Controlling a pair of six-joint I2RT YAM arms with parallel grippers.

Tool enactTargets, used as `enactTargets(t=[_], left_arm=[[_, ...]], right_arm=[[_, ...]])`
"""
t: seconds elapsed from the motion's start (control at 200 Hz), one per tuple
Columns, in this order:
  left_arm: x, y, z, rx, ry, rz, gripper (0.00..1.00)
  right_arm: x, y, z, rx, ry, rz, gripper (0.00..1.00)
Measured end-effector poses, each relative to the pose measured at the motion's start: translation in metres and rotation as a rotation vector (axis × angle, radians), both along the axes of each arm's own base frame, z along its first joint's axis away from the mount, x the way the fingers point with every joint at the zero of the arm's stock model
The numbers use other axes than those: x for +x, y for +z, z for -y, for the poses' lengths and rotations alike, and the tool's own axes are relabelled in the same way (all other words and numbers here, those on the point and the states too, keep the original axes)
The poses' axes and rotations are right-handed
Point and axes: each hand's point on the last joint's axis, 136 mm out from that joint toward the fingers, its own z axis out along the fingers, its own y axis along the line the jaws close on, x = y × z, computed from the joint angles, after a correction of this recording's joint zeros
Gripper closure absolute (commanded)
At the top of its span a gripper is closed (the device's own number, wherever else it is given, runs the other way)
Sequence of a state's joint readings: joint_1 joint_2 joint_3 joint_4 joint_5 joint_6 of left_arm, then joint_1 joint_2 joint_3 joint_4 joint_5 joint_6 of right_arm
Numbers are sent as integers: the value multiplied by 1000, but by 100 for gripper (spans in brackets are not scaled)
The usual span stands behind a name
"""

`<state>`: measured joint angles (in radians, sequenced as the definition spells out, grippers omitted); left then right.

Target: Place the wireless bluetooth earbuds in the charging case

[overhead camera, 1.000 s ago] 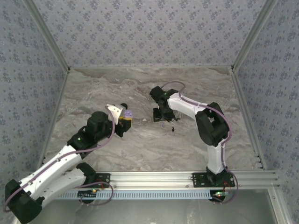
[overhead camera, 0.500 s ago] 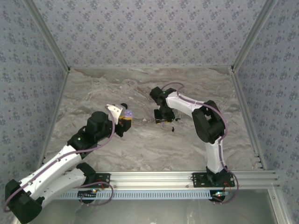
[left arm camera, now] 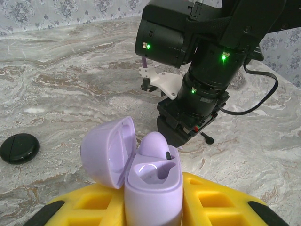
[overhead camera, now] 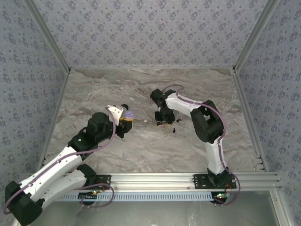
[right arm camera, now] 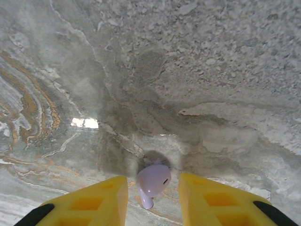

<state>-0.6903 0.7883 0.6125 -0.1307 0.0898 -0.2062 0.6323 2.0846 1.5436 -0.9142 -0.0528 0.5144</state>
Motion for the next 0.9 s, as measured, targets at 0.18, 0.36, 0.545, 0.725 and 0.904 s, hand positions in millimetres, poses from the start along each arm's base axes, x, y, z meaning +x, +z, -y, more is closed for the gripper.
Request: enactTargets(t=[0.18,0.36,0.545,0.725,0.904], left_arm=[[0,0,0,0,0,0,72],[0,0,0,0,0,0,72],[0,0,0,0,0,0,71],[0,-1,0,3,0,-3,71],[1,-4,1,9,0,-10,71]], right_arm=[[0,-3,-1,0,0,-7,67],[1,-3,-2,5,3,-7,68],[2,-3,-3,5,3,-6,68],[4,-4,-3,5,1,-6,68],[4,-4,-3,3,3,-8,68]])
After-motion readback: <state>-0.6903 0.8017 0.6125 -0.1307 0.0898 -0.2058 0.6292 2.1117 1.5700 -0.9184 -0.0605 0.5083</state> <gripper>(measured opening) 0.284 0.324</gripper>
